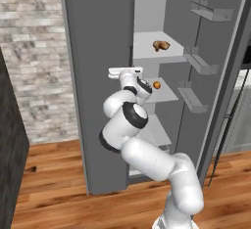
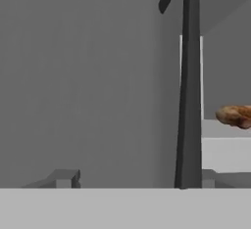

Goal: Pick up the frozen chicken drumstick from the freezer, place it on any shelf in the fridge, and close the fridge and freezer doors when done.

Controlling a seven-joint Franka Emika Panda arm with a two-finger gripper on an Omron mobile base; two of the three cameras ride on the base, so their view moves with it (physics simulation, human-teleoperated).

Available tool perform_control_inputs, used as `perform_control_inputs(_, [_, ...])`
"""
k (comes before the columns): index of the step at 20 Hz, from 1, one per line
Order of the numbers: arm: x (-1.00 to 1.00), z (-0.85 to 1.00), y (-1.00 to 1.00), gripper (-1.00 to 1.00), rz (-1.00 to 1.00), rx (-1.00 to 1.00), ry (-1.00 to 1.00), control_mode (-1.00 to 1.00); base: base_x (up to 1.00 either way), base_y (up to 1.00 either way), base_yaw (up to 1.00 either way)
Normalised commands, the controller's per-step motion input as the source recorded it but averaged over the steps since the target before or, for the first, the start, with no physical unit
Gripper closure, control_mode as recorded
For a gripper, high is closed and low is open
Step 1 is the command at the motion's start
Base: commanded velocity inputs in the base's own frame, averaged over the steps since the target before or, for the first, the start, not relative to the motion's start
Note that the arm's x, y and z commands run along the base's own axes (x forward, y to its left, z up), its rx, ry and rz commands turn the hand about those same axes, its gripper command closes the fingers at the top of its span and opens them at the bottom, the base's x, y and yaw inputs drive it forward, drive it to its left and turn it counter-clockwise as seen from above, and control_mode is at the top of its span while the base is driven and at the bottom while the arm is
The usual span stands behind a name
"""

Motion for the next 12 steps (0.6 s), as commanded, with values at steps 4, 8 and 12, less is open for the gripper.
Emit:
perform_control_inputs(4, [0.17, 0.13, 0.0, -1.0, 0.0, 0.03, 0.06, -1.0, 0.0, 0.0, 0.0])
perform_control_inputs(8, [-0.48, 0.83, 0.04, -1.0, -0.04, 0.0, 0.03, -1.0, 0.0, 0.0, 0.0])
perform_control_inputs(12, [-0.59, 1.0, 0.0, -1.0, -0.08, 0.0, 0.06, -1.0, 0.0, 0.0, 0.0])
